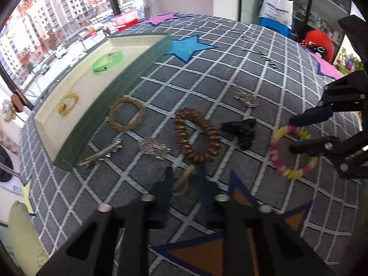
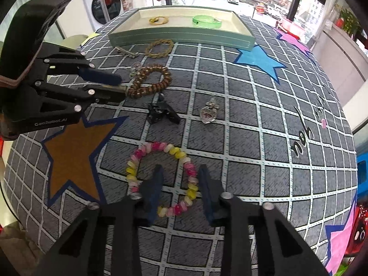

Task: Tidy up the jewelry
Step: 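Grasp the beaded bracelet with the right tool while the left tool grasps the tan cord, then carry both items into the white tray and open both tools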

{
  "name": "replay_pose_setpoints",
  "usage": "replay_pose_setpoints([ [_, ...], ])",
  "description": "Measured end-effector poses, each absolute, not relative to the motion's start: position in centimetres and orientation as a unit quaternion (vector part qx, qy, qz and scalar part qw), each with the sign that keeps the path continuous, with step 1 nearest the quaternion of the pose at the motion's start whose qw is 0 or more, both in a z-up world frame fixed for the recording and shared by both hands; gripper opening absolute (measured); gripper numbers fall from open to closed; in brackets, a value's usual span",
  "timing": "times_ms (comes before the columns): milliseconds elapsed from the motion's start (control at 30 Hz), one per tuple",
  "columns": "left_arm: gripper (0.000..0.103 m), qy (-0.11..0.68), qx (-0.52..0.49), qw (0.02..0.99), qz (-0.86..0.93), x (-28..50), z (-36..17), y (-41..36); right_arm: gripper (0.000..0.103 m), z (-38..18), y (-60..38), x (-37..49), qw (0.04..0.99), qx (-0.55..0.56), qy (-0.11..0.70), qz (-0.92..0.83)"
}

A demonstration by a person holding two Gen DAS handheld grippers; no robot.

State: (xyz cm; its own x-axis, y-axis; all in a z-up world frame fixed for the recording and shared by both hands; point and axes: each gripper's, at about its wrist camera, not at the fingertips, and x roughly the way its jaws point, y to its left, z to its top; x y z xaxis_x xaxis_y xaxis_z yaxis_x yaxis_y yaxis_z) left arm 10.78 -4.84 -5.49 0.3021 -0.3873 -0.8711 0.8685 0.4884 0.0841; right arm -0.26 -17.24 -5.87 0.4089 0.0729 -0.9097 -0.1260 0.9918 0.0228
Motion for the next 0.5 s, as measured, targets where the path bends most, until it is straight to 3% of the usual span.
replay_pose_setpoints([
  [500,0.024,0.437,0.178,0.814,-0.338,10.4,-5.0,-1.6,0.01,-3.9,-19.3,-0.3,0.861,0.021,0.507,0.044],
])
